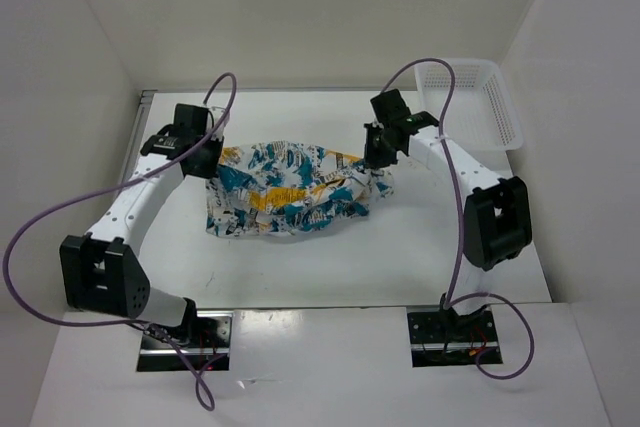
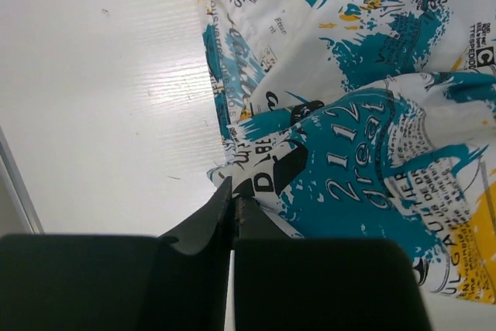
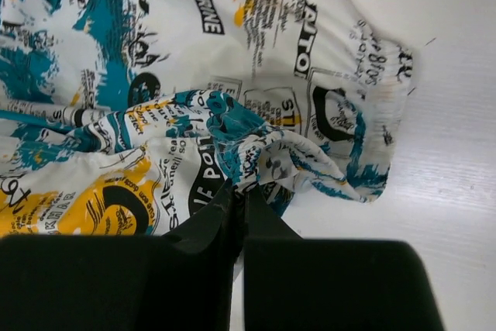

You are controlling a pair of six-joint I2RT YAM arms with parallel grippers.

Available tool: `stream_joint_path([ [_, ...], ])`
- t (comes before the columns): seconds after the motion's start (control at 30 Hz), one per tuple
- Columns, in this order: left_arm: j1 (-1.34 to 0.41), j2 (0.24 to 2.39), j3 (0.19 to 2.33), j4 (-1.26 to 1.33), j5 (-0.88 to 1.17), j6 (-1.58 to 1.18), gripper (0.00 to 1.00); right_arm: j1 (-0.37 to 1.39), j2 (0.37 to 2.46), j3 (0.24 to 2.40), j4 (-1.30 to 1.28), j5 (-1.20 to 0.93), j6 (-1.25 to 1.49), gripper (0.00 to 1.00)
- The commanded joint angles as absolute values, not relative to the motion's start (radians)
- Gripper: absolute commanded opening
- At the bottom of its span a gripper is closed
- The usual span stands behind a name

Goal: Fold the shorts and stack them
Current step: Flatten the shorts out

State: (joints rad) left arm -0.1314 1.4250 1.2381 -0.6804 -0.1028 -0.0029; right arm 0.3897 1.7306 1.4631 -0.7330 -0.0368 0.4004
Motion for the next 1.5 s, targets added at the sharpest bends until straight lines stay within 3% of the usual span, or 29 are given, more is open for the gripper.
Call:
stream_joint_path([
  [0.0,-0.126,1.361,1.284,-0.629,-0.129,0.000,0.00,0.356,1.668,1.500,-0.667,-0.054,0.377,0.00],
  [0.17,-0.126,1.217,1.198,-0.575,-0.155,0.000,0.00,0.356,1.491,1.252,-0.589,-0.027,0.377,0.00],
  [0.27,-0.173,1.131,1.183,-0.852,0.036,0.000,0.04,0.368,1.470,1.169,-0.664,-0.112,0.377,0.00],
  [0.4,-0.299,1.010,1.061,-1.001,0.109,0.000,0.36,0.413,1.470,1.059,-0.757,-0.133,0.428,0.03],
  [0.47,-0.348,0.971,1.022,-1.035,0.100,0.000,0.47,0.439,1.470,1.084,-0.807,-0.152,0.437,0.54],
  [0.5,-0.348,0.971,1.013,-1.045,0.100,0.000,0.53,0.439,1.470,1.101,-0.827,-0.152,0.437,0.64],
  [0.6,-0.348,0.962,1.012,-1.001,0.121,0.000,0.67,0.439,1.433,1.160,-0.903,-0.079,0.446,0.76],
  [0.87,-0.213,1.207,1.063,-0.590,-0.078,0.000,0.76,0.402,1.465,1.308,-0.775,0.051,0.446,0.76],
  [1.13,-0.108,1.617,1.248,-0.315,-0.186,0.000,0.81,0.402,1.839,1.529,-0.614,0.207,0.387,0.76],
  [1.3,-0.077,1.813,1.413,-0.270,-0.149,0.000,0.82,0.361,1.942,1.563,-0.526,0.218,0.365,0.76],
  [1.47,-0.038,2.063,1.705,-0.412,-0.034,0.000,0.82,0.336,2.020,1.582,-0.526,0.175,0.390,0.76],
])
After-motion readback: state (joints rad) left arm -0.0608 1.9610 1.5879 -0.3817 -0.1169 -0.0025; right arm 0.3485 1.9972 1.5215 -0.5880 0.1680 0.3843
